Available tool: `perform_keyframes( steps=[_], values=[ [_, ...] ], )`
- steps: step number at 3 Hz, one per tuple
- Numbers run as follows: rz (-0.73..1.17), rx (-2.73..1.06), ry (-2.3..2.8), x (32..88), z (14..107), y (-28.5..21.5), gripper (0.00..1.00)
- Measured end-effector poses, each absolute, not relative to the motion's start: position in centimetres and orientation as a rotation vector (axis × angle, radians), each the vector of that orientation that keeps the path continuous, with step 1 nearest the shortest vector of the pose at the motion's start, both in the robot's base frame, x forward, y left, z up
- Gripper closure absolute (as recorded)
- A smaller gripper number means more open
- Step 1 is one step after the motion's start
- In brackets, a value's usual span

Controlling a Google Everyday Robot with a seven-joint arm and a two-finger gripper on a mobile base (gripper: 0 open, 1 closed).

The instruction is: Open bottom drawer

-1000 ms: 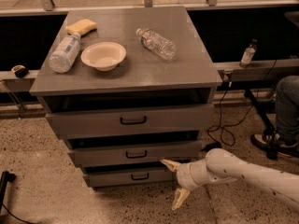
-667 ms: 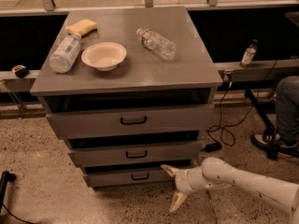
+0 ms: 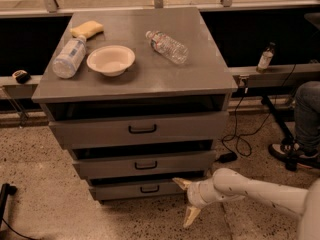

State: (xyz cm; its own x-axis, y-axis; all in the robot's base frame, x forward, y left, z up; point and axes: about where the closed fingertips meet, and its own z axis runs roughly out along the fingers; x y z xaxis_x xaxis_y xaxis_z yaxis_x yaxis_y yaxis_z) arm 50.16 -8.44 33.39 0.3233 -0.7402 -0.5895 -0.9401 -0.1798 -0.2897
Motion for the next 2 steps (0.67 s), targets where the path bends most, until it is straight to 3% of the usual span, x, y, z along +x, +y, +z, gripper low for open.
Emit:
perform_keyframes(
  steps=[2],
  values=[
    [0.355, -2.182, 1.530, 53.2, 25.2, -12.2, 0.00]
  ],
)
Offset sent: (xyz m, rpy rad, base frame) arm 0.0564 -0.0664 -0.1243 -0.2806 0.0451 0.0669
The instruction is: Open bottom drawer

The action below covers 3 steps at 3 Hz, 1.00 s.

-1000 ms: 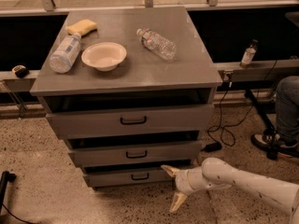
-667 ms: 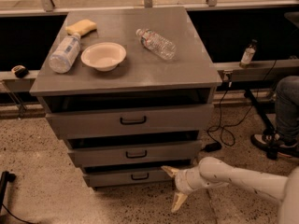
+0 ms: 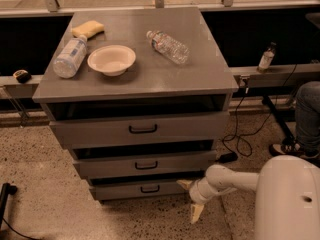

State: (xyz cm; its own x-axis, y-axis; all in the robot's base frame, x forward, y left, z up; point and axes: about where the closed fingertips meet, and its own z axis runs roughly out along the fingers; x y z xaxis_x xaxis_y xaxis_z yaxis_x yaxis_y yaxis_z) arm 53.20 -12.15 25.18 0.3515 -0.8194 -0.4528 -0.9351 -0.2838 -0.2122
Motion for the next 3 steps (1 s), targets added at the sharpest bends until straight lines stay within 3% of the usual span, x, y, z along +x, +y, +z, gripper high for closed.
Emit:
perform_keyframes(
  steps=[3],
  values=[
    [0.100, -2.108, 1.588, 59.7, 20.9, -15.0, 0.00]
  ],
)
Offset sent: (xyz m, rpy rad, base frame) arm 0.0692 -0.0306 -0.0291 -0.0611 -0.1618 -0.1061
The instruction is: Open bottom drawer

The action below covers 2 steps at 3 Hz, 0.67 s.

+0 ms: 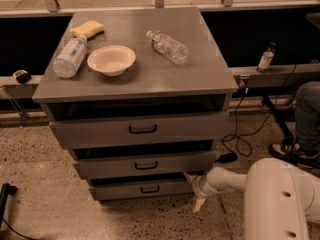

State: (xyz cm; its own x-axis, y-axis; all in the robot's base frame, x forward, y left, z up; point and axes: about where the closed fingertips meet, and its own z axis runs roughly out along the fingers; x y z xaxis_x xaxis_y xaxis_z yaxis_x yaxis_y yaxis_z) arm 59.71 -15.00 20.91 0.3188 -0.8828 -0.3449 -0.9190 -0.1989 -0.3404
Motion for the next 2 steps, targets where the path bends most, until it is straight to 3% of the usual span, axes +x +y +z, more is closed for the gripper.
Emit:
perform_keyframes(
  steps=[2],
  values=[
    [0.095, -2.117, 1.606, 61.8, 16.3, -14.8, 0.04]
  ],
)
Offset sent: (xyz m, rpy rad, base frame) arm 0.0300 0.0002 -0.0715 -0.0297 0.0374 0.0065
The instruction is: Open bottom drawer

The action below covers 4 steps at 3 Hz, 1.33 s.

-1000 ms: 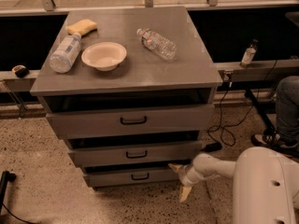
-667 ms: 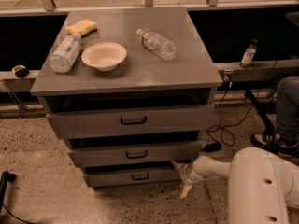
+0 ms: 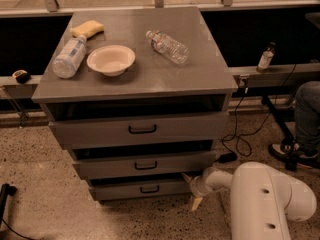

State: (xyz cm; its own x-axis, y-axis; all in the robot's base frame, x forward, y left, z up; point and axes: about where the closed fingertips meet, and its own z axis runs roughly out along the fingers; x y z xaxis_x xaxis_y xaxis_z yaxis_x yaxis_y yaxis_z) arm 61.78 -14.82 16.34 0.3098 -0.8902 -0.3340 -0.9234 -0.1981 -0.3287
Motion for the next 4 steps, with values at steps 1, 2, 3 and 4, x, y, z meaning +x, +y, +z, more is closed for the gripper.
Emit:
perform_keyframes(
  steps=[1, 2, 3, 4],
  values=[
    [0.117, -2.123, 1.610, 61.9, 15.8, -14.3, 0.27],
    [0.096, -2.153, 1.589, 60.7, 18.2, -13.8, 0.36],
    [0.159, -2.209, 1.613, 55.2, 18.6, -13.1, 0.36],
    [0.186, -2.169, 1.660, 50.7, 20.5, -12.9, 0.34]
  ],
)
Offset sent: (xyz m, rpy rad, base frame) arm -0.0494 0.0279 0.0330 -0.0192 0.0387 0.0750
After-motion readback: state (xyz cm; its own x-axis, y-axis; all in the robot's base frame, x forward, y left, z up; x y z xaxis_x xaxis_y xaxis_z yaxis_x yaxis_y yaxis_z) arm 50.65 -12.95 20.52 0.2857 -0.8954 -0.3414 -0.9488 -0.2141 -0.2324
